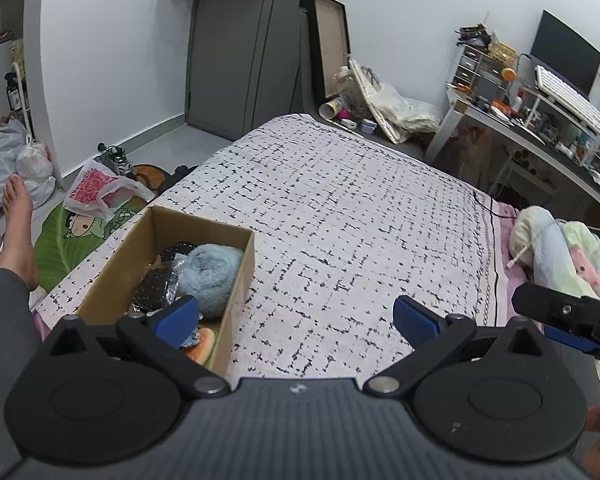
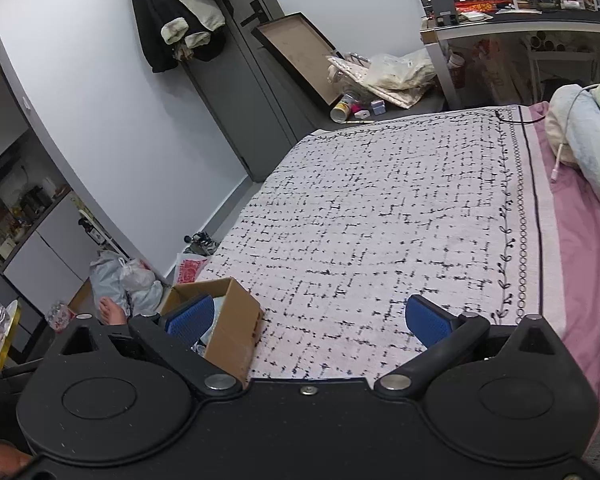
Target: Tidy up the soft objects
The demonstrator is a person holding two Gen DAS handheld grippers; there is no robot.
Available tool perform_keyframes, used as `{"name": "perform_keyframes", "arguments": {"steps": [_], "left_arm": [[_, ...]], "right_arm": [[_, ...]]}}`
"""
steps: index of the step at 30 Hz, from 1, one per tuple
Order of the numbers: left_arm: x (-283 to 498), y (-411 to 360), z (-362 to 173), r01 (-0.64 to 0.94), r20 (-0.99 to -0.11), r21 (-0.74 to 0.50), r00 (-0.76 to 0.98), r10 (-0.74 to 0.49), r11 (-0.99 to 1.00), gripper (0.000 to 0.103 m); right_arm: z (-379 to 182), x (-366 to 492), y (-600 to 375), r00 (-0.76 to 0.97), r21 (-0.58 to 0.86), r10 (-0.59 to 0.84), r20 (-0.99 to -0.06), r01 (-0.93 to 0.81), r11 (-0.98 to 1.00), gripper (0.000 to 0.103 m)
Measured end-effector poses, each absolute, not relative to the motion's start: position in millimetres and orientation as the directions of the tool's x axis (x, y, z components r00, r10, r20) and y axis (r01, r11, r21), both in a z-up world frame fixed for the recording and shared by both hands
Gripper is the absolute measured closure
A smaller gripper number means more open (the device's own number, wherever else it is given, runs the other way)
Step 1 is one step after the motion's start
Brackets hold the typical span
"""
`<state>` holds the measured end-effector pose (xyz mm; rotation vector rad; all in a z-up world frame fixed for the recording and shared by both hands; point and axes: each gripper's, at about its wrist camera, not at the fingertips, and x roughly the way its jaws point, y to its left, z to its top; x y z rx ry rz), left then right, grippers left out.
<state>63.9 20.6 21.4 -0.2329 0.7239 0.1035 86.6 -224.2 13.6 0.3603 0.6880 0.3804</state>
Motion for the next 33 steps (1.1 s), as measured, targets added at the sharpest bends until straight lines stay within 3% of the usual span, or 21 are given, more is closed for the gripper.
{"name": "perform_keyframes", "arguments": {"steps": [33], "left_arm": [[11.4,6.6,30.5,-0.105,-0.664,-0.149,0.747,-0.021,0.983,0.000]], "right_arm": [[35.2,34.1,-240.3,0.693,0.327,0.447,-0.566,-0.309,0.893,0.000]]}}
